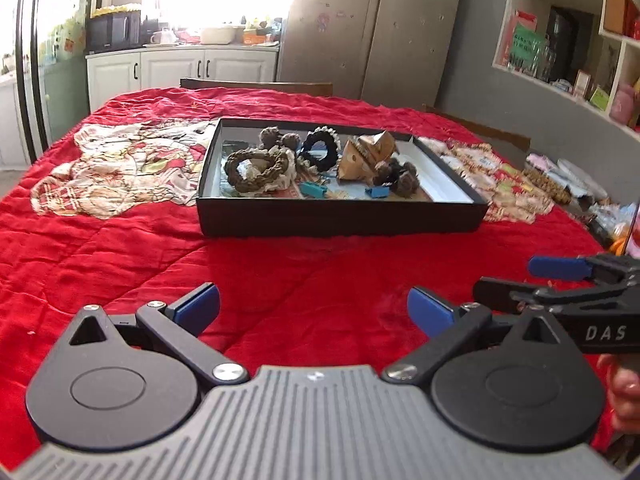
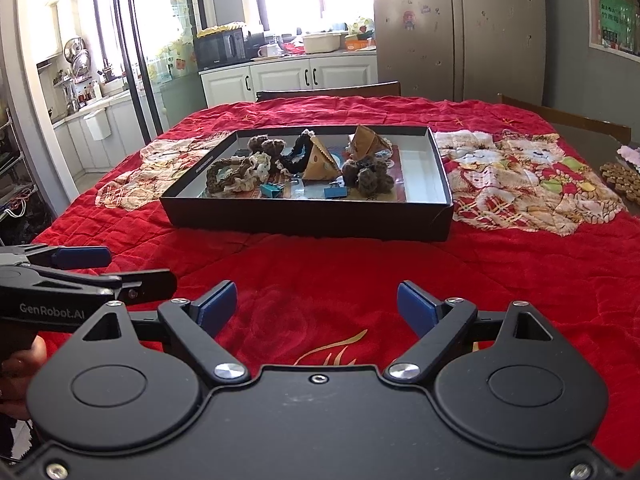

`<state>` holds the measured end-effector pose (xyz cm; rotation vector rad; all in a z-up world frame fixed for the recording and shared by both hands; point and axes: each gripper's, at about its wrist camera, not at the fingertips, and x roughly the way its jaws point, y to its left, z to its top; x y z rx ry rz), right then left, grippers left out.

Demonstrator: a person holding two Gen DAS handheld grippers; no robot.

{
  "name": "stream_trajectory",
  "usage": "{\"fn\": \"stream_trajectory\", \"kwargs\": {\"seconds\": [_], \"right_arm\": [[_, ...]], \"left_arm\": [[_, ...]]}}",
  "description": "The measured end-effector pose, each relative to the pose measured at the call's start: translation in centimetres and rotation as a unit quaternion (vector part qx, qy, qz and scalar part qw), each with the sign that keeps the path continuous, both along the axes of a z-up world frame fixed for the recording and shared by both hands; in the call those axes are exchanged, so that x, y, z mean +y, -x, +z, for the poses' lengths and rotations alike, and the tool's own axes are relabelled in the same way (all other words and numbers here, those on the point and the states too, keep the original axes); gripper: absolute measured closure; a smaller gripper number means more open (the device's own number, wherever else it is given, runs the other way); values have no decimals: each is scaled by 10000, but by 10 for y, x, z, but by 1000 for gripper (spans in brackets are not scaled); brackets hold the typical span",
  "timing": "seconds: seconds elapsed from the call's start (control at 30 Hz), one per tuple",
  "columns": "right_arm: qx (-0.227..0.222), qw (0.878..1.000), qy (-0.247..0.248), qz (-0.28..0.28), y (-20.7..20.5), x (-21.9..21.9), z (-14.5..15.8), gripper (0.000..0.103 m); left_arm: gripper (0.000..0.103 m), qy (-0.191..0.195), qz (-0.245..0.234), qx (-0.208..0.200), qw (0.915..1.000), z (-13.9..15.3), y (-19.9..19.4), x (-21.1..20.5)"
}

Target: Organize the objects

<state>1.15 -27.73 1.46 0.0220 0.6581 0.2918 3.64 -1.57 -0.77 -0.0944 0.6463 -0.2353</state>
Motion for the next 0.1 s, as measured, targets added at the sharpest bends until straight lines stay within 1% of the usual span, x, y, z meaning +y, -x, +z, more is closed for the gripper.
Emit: {"fn": "stream_trajectory", "kwargs": {"seconds": [0.07,0.1], "right_arm": [[53,10000,-55,24,-1,-1,-2,15],[83,9999,-74,30,-2,-1,-3,15]], "left_arm": [[0,180,-27,21,9998,-1,-2,4],[0,211,-29,28,9998,-1,-3,5]]}}
